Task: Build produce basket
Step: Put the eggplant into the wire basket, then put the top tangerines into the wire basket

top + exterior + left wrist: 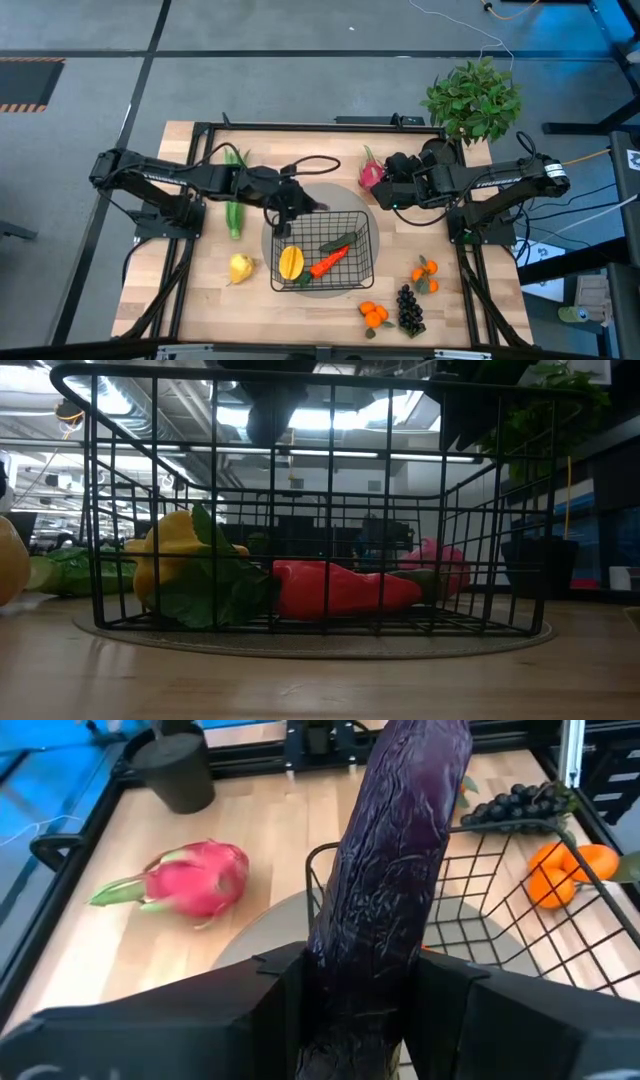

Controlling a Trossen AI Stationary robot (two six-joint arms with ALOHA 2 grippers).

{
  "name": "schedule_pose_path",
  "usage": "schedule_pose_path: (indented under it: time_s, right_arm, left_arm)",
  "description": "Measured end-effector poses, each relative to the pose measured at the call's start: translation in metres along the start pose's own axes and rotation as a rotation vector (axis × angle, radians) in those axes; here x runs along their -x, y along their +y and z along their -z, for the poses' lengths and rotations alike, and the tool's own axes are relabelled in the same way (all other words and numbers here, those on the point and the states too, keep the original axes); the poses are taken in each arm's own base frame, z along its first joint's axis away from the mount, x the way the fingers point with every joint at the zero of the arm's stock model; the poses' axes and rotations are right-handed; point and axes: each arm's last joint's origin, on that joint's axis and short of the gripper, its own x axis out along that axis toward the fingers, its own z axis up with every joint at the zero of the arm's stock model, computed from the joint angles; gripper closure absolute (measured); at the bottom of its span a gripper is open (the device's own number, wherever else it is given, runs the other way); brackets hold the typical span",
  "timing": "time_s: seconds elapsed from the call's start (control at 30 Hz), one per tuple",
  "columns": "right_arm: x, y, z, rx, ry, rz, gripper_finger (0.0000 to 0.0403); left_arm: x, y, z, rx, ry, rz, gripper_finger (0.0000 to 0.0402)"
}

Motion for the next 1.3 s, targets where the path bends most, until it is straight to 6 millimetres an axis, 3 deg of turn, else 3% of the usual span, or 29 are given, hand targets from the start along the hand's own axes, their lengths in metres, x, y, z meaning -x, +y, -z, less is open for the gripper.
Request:
schedule_pose_path:
  time_s: [0.5, 1.3]
  right_arm:
    - [0.000, 0.000, 0.000, 0.000, 0.001, 0.000, 0.0199]
    - [0.000, 0.000, 0.000, 0.000, 0.001, -0.001, 0.0199]
  left_arm:
    - [0.002, -0.011, 0.000, -0.019, -0.004, 0.035, 0.0261]
    - [0.002, -0.011, 0.000, -0.003, -0.003, 0.034, 0.0261]
